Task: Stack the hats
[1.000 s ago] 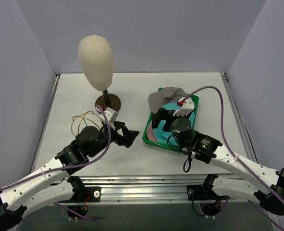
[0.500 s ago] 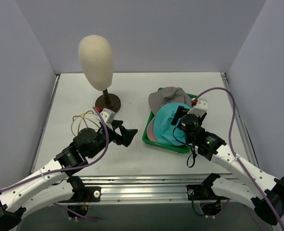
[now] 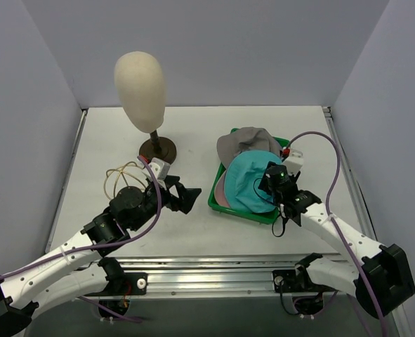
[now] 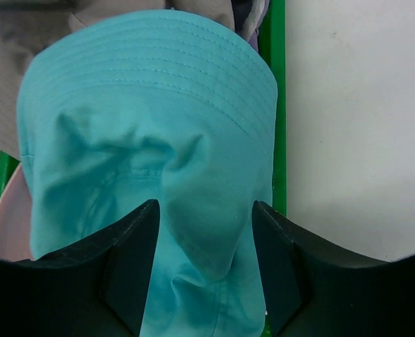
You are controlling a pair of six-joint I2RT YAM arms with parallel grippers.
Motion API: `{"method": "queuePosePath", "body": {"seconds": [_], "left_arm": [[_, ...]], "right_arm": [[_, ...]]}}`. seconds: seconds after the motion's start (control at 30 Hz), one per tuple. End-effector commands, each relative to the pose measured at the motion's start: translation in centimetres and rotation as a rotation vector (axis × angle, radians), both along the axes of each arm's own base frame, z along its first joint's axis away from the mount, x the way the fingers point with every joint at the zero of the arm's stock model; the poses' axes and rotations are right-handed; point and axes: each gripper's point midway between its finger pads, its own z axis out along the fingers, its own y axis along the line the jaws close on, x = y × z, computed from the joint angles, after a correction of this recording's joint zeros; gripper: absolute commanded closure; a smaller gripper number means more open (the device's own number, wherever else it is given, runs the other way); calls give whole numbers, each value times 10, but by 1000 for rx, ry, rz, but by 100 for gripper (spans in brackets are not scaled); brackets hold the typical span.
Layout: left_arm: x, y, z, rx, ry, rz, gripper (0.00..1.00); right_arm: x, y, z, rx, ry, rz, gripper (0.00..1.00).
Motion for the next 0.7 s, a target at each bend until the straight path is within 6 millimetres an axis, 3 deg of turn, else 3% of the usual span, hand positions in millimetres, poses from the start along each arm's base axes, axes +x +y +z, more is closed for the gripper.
{"method": "queuePosePath", "body": {"seconds": [0.0,0.23,0.33,0.37,0.47,0.5,0.53,0.67], "left_arm": [[4,1,15,-39,-51,15,6],[6,-1,13,-35,-49,15,6],[8,-1,11,-25,-45,24,5],[9,-1,10,-23,-44,25,5],[11,-6,7,-20,-30,24,0],[12,-7,7,-17,-23,25,0],[13,-9,13,-20,-19,22,7],[19,-25,15,1,29,2,13]], "right_arm": [[7,2,-8,36,3,3,50],[14,5,-13,34,12,17,63],[17,4,-3,25,-8,23,84],[19,5,8,31,-32,27,100],[19,3,31,11,-55,39,100],[23,6,50,22,-85,54,100],[19,5,53,6,-62,64,100],[18,16,102,21,-127,156,100]]}}
